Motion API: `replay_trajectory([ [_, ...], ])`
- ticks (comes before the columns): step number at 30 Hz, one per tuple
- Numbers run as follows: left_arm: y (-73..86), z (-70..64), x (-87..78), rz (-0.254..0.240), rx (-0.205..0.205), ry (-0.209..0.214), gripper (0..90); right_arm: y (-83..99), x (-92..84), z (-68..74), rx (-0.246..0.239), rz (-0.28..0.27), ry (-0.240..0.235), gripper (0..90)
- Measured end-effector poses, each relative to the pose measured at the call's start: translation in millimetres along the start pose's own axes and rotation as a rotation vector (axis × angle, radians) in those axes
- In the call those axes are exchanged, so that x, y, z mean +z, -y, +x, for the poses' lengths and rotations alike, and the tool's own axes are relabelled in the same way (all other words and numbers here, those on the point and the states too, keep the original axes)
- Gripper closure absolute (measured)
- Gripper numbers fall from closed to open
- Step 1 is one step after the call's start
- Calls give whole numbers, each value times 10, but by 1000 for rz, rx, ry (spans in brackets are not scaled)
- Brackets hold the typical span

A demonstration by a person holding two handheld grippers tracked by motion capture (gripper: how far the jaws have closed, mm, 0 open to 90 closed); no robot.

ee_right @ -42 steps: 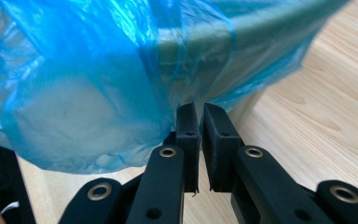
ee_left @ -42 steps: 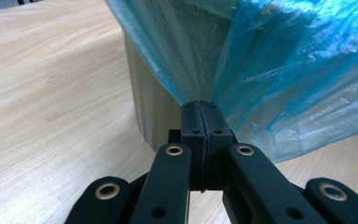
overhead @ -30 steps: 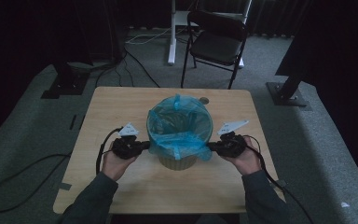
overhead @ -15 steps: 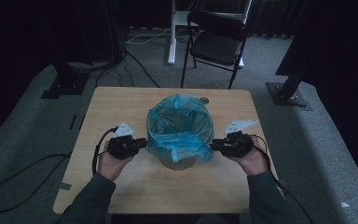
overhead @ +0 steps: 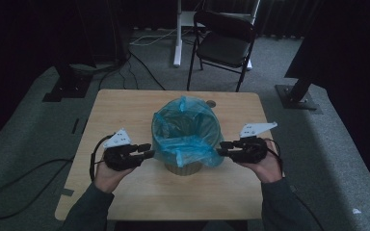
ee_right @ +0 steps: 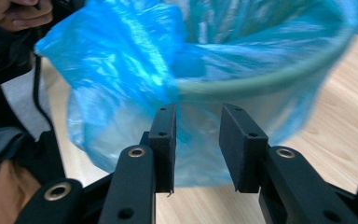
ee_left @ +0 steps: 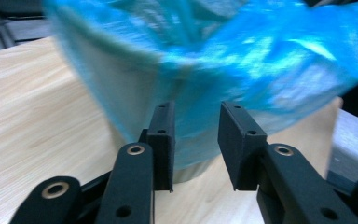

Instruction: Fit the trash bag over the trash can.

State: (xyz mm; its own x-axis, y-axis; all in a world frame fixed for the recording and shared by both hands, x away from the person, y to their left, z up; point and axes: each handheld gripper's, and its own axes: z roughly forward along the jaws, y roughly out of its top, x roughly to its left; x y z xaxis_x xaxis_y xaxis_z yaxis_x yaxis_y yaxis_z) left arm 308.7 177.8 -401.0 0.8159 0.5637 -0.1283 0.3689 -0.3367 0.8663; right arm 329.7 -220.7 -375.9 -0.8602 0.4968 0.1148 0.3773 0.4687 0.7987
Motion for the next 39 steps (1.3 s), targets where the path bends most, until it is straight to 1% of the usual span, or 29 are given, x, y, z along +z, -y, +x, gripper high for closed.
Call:
replay_trajectory([
  [1, -10, -21, 27, 6, 9, 6, 635, -6, 20, 11, -4, 4, -5, 652],
  [3, -29, -60, 89, 20, 26, 19, 626, -19, 72, 35, -13, 14, -32, 651],
  [6, -49, -106, 152, 28, 45, 17, 632, -28, 105, 54, -19, 18, -48, 663],
  [10, -70, -151, 210, 42, 78, 12, 713, -33, 128, 68, -26, 16, -87, 691],
  [11, -72, -161, 226, 46, 85, 10, 736, -33, 134, 70, -29, 14, -89, 698],
  [14, -75, -190, 267, 62, 113, 5, 830, -33, 156, 85, -34, 17, -98, 755],
  [16, -69, -206, 281, 76, 136, 3, 885, -34, 175, 93, -42, 18, -101, 819],
  [17, -64, -210, 284, 82, 142, 0, 893, -35, 185, 98, -45, 24, -94, 848],
  [19, -43, -205, 286, 96, 154, -8, 896, -30, 196, 89, -47, 30, -96, 890],
  [23, 17, -151, 271, 116, 142, -22, 897, 4, 208, 54, -37, 45, -106, 899],
  [25, 37, -145, 277, 130, 142, -27, 897, 21, 224, 51, -36, 67, -102, 900],
  [27, 63, -141, 299, 152, 143, -29, 896, 42, 254, 51, -38, 91, -109, 900],
  [29, 83, -126, 318, 165, 139, -39, 896, 58, 280, 52, -42, 110, -99, 899],
  [31, 99, -111, 327, 170, 134, -38, 896, 63, 282, 43, -38, 110, -95, 899],
  [35, 139, -74, 352, 193, 134, -56, 896, 52, 250, 36, -38, 101, -89, 899],
  [38, 175, -9, 357, 209, 115, -75, 896, 52, 229, 26, -33, 94, -81, 899],
  [39, 193, 25, 351, 212, 105, -89, 896, 57, 226, 19, -31, 93, -77, 899],
])
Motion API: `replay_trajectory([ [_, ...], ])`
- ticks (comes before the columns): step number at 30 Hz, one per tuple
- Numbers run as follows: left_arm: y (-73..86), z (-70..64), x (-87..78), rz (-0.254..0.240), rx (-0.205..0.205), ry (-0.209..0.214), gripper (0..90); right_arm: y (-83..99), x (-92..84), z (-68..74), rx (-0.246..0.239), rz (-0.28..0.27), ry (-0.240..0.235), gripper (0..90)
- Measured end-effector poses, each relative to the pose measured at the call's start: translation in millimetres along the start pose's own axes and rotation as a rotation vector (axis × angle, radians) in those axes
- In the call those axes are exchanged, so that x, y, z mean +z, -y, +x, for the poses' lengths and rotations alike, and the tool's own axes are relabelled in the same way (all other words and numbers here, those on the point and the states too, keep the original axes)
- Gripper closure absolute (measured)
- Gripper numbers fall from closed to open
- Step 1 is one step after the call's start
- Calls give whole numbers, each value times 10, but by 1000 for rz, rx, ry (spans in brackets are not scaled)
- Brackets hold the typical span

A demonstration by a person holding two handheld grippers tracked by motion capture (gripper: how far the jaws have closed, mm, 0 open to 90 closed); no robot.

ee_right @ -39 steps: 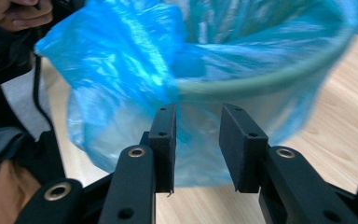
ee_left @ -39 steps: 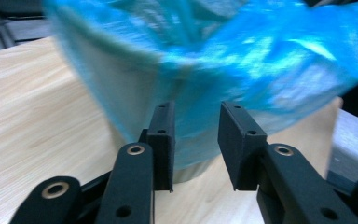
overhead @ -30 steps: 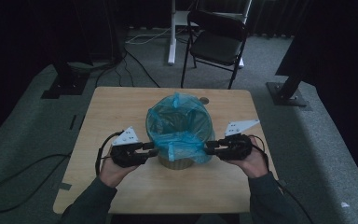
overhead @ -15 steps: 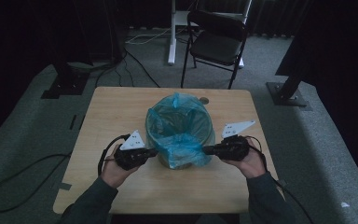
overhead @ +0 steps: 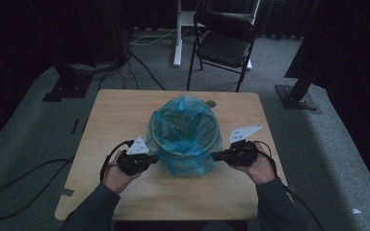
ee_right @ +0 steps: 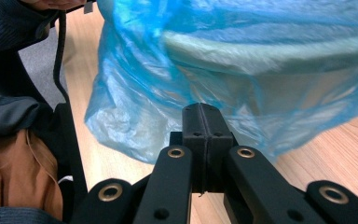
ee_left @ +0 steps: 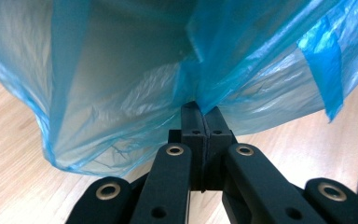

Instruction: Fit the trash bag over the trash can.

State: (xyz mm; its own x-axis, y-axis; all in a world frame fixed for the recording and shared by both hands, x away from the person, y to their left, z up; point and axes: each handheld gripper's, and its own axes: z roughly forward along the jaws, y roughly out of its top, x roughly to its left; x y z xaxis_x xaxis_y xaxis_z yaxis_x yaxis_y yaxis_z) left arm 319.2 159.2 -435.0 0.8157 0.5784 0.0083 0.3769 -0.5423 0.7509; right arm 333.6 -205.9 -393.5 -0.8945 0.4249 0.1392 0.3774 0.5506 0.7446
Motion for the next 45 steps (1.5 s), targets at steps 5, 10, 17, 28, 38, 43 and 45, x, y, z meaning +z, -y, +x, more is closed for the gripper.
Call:
replay_trajectory([
  [5, 84, 135, -56, -3, -69, -41, 839, 25, -22, -37, 18, -9, 14, 882],
  [10, 101, 188, -198, -59, -92, -50, 742, 6, -121, -85, 35, -44, 59, 834],
  [17, 73, 227, -344, -101, -94, -81, 696, -60, -243, -155, 49, -76, 162, 799],
  [28, 268, 331, -436, -89, -136, -112, 655, -254, -287, -255, 43, -133, 233, 738],
  [38, 197, 402, -543, -141, -146, -133, 655, -522, -187, -338, 20, -150, 271, 705],
  [43, 59, 409, -512, -160, -126, -122, 650, -600, -111, -446, 23, -151, 291, 682],
  [45, -2, 413, -488, -172, -120, -114, 648, -632, -78, -505, 28, -144, 307, 676],
])
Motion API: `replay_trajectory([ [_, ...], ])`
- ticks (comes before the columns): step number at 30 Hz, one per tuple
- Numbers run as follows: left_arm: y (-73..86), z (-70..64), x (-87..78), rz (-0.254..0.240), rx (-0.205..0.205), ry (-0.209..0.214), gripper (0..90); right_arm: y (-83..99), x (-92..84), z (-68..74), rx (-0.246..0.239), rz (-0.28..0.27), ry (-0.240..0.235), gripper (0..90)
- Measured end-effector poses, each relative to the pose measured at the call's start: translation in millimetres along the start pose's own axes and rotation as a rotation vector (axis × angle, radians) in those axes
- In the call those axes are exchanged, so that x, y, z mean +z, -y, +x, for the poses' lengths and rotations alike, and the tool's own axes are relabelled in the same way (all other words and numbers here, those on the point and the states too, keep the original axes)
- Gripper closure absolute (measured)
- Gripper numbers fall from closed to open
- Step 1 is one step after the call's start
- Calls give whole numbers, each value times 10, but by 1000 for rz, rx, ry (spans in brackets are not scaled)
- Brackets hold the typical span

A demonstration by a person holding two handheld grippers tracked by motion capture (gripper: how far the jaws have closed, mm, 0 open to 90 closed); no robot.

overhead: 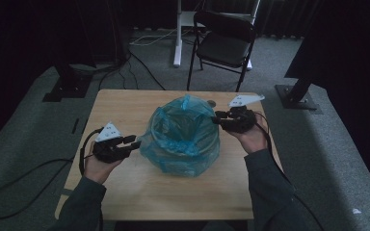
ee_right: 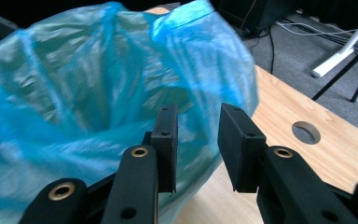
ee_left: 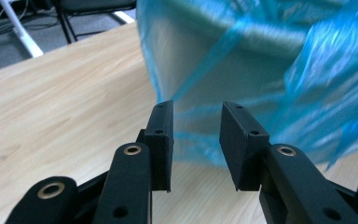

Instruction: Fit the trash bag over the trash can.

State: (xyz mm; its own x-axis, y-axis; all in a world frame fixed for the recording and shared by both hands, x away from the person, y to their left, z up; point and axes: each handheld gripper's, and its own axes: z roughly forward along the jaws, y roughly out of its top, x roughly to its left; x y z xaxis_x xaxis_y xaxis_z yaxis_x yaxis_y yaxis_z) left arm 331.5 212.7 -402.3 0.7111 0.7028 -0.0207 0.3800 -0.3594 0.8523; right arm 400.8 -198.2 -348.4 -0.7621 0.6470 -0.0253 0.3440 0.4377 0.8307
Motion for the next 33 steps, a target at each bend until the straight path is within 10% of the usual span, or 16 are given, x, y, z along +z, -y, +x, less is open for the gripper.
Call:
replay_trajectory([
  [12, -397, 23, 183, -59, 9, 31, 638, -199, 409, -148, 13, 31, 43, 594],
  [16, -447, 46, 228, -70, -6, 36, 638, -227, 502, -175, 12, 49, 69, 734],
  [26, -458, 66, 243, -78, -18, 37, 637, -250, 472, -438, 191, -49, 39, 829],
  [33, -471, 70, 257, -82, -20, 43, 637, -200, 651, -515, 213, 27, 67, 899],
])
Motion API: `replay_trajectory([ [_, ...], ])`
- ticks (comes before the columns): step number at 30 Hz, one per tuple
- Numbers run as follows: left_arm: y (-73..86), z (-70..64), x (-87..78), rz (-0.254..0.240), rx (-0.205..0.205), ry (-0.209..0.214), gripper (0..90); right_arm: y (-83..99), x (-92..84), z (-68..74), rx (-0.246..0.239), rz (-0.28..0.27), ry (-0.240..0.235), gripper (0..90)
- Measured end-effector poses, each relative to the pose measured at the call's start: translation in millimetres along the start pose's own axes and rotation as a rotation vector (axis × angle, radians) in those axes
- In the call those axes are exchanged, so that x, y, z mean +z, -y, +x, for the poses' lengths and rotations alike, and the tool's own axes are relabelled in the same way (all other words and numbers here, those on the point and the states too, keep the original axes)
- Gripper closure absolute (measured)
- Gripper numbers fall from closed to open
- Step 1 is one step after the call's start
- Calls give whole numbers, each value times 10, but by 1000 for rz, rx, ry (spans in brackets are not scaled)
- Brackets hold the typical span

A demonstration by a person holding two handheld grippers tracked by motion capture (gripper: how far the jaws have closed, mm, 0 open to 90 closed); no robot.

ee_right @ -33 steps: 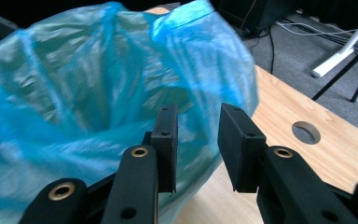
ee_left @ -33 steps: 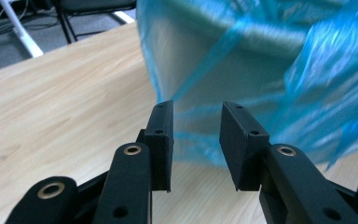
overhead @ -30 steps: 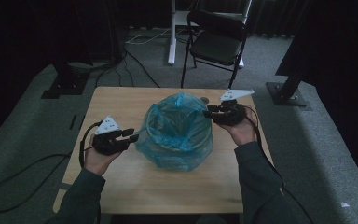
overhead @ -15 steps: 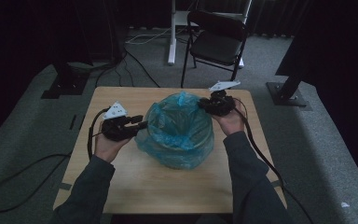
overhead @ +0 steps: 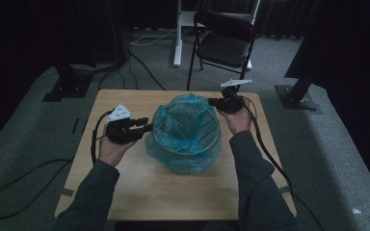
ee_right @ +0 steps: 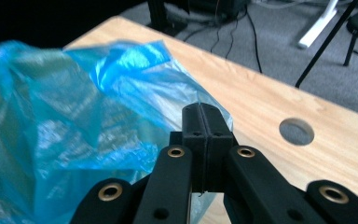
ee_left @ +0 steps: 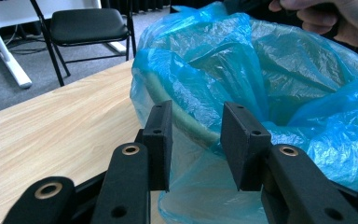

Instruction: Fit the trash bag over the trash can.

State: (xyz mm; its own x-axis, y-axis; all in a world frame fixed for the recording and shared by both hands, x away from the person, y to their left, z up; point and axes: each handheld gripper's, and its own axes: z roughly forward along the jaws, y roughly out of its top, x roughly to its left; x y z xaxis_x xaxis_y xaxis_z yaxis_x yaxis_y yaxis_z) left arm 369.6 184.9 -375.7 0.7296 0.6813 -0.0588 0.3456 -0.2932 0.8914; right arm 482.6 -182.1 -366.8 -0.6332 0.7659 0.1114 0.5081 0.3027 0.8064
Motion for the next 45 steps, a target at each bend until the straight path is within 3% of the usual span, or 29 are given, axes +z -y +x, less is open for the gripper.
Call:
replay_trajectory([
  [2, -1, 2, 1, 0, -1, 2, 637, 10, 27, -2, -4, 13, 5, 900],
  [6, 2, -2, 1, -2, 0, 3, 637, 115, 143, -61, 9, 92, 9, 900],
  [12, 3, -4, 0, -2, 1, 4, 636, 364, 168, -229, 73, 145, 21, 900],
  [15, 8, 1, -4, -3, -1, 0, 635, 465, 124, -251, 66, 167, 25, 899],
  [21, 13, 1, -6, -1, -1, -2, 633, 609, 41, -257, 12, 231, 59, 899],
  [22, 12, 1, -4, -2, -2, -3, 633, 642, -6, -243, -5, 242, 48, 898],
  [24, 10, 6, -3, 0, -2, -4, 632, 630, -63, -221, -20, 232, 45, 863],
  [28, 5, 15, 5, -1, -7, -3, 631, 526, -223, -157, -29, 144, 57, 733],
  [31, 4, 21, 9, -2, -11, -1, 632, 448, -263, -83, -44, 106, -1, 713],
  [35, 10, 25, 5, -6, -13, 14, 629, 417, -248, 19, -72, 106, -30, 708],
  [39, 31, 20, 24, -2, -9, 30, 620, 463, -238, 26, -66, 113, -92, 692],
  [45, 52, 10, -11, 3, -2, 36, 618, 524, -305, 110, -97, 123, -124, 698],
])
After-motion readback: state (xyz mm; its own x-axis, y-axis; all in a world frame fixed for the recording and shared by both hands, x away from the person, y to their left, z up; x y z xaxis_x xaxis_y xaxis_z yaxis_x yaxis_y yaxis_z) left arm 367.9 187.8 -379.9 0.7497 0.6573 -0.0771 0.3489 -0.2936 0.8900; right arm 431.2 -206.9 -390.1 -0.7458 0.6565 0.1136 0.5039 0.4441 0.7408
